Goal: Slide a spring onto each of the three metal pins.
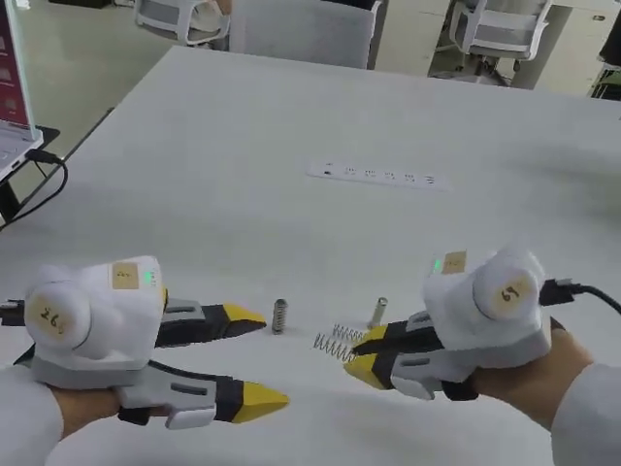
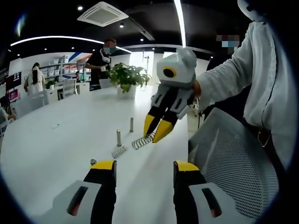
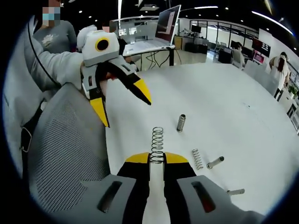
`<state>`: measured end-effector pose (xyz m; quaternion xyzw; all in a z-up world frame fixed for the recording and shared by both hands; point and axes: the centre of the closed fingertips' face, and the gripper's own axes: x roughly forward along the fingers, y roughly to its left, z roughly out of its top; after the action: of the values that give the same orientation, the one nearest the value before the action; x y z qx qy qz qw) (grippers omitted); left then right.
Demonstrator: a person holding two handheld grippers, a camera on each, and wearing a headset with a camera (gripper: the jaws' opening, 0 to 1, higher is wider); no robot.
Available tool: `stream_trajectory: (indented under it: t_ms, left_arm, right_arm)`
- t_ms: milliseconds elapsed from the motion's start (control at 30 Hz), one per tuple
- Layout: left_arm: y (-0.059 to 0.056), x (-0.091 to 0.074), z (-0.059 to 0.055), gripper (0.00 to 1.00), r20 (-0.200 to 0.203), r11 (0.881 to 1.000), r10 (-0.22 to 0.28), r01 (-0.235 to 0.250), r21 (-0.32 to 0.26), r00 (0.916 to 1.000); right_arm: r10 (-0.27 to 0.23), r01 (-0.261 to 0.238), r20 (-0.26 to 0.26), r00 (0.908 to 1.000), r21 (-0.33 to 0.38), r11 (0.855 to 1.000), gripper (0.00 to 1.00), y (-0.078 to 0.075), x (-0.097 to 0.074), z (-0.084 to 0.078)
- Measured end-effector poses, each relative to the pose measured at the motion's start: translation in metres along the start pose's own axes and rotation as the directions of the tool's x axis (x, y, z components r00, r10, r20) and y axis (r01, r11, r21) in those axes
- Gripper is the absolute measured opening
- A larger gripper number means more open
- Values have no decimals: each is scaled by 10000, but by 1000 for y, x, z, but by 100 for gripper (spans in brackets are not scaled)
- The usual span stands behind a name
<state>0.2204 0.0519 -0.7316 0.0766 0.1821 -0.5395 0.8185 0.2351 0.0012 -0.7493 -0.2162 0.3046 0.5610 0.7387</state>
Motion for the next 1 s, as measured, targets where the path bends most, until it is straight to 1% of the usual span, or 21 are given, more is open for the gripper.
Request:
stream_trajectory:
  t_ms: [33,100,200,267,333,367,433,467,533,600,667,833,1000]
  left_arm:
    - [-1,1,1,42,7,9999,-64,64,95,10000]
    - [-3,3,4,40,30,9998,-155,155,149,9999]
    - [-7,7,8,36,15,9986,-359,358,379,9994]
    - [-10,8,10,34,26,9972,-511,508,555,9987]
    - [-14,10,11,30,-53,9952,-677,679,705,9977]
    - [-15,10,11,28,-46,9943,-739,740,766,9973]
    - [-19,11,12,25,-44,9919,-931,932,861,9956]
    - [-21,12,12,23,-72,9902,-1042,1044,922,9945]
    - [-23,13,12,21,-118,9884,-1144,1150,988,9934]
    - [-26,14,12,19,-135,9864,-1261,1269,1041,9919]
    - [-29,16,13,16,-123,9846,-1353,1358,1105,9907]
    - [-35,18,9,9,-344,9792,-1591,1622,1222,9867]
    - [-37,20,7,5,-496,9768,-1654,1706,1298,9850]
  right_arm:
    - [296,-298,-102,9995,-190,9994,8,5,-3,2]
    - [435,-438,-99,9990,-336,9985,8,9,-6,5]
    - [724,-737,-223,9971,-680,9950,7,18,-10,9]
    - [1071,-1099,-365,9936,-850,9903,7,25,-11,9]
    - [1132,-1172,-432,9926,-1063,9874,7,28,-12,10]
    - [1293,-1342,-500,9903,-1132,9845,7,31,-12,10]
    - [1355,-1411,-517,9894,-1266,9819,7,34,-12,11]
    - [1533,-1599,-579,9865,-1362,9777,7,37,-13,11]
    - [1660,-1721,-519,9848,-1552,9728,7,40,-13,13]
    - [1891,-1970,-610,9801,-1724,9651,7,44,-14,14]
    - [1976,-2067,-669,9780,-1837,9610,7,46,-13,14]
    - [2187,-2333,-919,9715,-2036,9509,7,50,-11,14]
    - [2354,-2549,-1107,9656,-2212,9413,7,53,-10,14]
